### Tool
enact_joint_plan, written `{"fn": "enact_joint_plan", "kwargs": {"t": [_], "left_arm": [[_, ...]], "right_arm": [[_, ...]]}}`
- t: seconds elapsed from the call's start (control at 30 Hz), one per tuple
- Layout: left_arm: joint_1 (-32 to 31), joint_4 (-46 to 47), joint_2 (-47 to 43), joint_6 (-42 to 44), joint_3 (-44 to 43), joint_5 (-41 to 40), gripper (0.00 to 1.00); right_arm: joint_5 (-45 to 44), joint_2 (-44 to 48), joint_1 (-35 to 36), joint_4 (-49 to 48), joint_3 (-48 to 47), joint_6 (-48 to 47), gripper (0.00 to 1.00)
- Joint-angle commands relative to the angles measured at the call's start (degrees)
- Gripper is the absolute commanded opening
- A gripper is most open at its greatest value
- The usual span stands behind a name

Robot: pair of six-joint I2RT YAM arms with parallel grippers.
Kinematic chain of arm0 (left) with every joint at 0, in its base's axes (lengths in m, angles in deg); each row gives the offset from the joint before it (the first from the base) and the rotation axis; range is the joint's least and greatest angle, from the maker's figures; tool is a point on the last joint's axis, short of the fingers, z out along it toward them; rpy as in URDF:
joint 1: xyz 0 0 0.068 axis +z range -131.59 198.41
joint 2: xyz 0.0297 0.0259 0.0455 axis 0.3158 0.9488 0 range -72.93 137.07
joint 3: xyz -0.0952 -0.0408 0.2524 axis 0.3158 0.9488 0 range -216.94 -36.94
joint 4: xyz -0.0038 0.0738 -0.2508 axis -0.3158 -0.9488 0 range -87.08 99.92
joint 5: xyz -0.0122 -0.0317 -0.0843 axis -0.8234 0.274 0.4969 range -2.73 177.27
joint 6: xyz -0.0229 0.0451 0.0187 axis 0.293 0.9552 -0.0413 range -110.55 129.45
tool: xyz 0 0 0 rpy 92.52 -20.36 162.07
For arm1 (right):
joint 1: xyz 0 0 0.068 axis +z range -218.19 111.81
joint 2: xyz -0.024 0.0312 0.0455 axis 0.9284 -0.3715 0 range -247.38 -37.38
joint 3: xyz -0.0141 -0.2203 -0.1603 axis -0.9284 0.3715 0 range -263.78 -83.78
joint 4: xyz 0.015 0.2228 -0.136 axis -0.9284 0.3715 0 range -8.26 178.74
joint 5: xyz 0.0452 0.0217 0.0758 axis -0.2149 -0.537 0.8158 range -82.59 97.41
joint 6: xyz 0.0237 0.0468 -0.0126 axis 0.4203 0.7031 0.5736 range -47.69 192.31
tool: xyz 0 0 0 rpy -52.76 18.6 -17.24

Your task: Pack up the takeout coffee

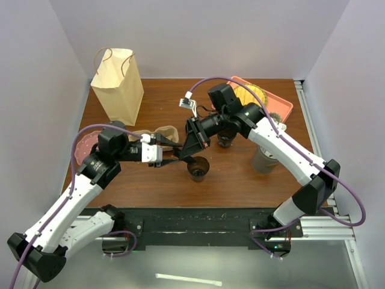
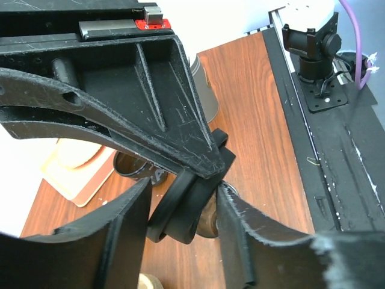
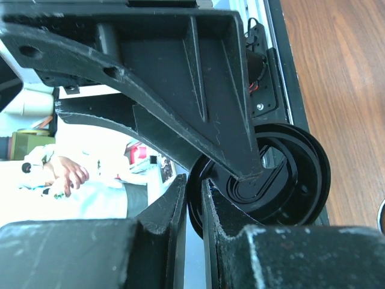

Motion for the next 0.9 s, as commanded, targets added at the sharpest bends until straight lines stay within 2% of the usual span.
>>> {"fn": "enact_joint_plan", "kwargs": {"t": [0.0,0.2,0.37,0.43,0.57,0.6,0.7,0.73,0.87], "left_arm": [[-0.4,3.1,0.5,-3.9,0.2,0.1,0.42],[-0.4,5.7,0.1,-15.0,-0.1,-2.0,0.31],[-0.5,10.3,-1.0,-25.0,1.4,-4.1,0.19],[-0.5,12.3,-1.6,-31.2,2.6,-6.2,0.19],[-0.5,18.2,-1.5,-42.7,4.0,-11.6,0.23],[-0.5,18.8,-1.2,-47.2,4.4,-13.0,0.23],[-0.5,19.8,-0.2,-55.0,4.6,-18.7,0.23],[-0.5,19.9,0.1,-57.2,4.6,-21.5,0.23],[-0.5,20.6,1.8,-66.1,4.6,-22.9,0.22]], "right_arm": [[2.8,2.0,0.3,-4.4,-1.2,1.6,0.11],[-0.9,1.9,0.2,-5.9,-2.8,4.2,0.26],[-8.1,2.4,-0.9,-6.2,-5.7,6.5,0.36],[-11.7,2.7,-1.7,-6.2,-7.6,8.1,0.49],[-25.6,4.1,-4.0,-4.8,-10.8,11.2,0.67],[-34.7,4.5,-3.9,-2.6,-12.3,11.4,0.70],[-44.8,7.6,-3.9,-1.3,-10.6,12.4,0.72],[-46.2,8.6,-3.9,-1.8,-9.2,12.5,0.73],[-45.8,12.8,-4.0,-2.7,-2.3,12.2,0.75]]}}
